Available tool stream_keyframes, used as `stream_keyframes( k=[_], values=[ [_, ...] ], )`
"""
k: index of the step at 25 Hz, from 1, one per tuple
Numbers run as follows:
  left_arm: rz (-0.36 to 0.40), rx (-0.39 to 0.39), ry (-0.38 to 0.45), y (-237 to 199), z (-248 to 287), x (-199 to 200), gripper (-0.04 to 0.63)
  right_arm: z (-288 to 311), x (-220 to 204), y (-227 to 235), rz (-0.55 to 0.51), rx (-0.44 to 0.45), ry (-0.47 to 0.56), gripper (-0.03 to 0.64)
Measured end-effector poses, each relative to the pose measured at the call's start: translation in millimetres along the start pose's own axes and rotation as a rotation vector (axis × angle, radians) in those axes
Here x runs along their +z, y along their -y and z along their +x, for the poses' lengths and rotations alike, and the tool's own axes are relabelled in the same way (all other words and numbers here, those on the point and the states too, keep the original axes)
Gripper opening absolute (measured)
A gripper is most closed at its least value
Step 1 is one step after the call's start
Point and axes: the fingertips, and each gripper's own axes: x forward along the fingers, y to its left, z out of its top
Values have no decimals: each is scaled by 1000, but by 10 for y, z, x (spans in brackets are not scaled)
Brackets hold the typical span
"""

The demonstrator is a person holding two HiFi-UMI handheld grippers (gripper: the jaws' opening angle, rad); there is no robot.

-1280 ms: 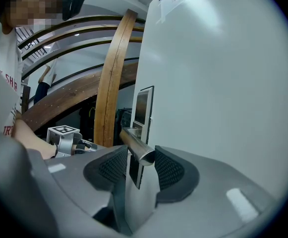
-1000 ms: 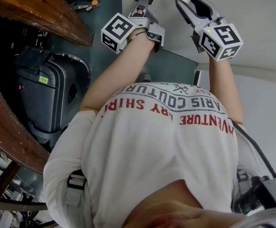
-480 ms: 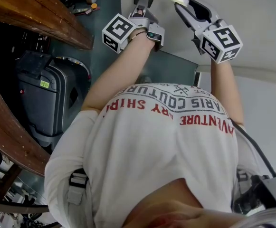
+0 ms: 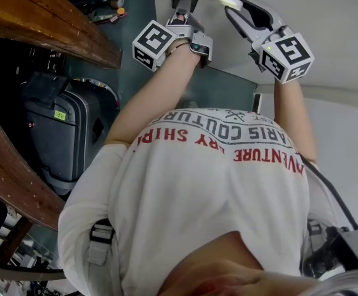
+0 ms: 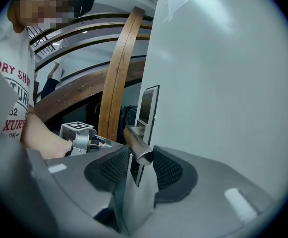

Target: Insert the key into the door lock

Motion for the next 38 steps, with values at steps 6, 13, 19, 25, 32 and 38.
stream_keyframes(
  k=[6, 13, 19, 25, 32, 38],
  values=[
    [150, -95, -152, 72, -43, -84, 28, -57, -31, 74, -5, -38, -18, 153],
    [743, -136, -380, 497, -680, -199, 28, -533, 1, -114, 120, -89, 25, 134],
    [1260, -218, -649, 1041, -1349, -831, 3, -768, -119, -966, 109, 72, -71, 2],
    [1413, -241, -717, 1340, -2184, -1492, 2, -1525, -138, -1610, 154, 124, -57, 2],
    [1365, -255, -751, 1554, -3462, -2594, 2, -2978, -254, -2616, 118, 131, -41, 2],
    [1292, -245, -811, 1619, -4816, -3747, 2, -4398, -716, -3519, 194, 132, -72, 2]
  ],
)
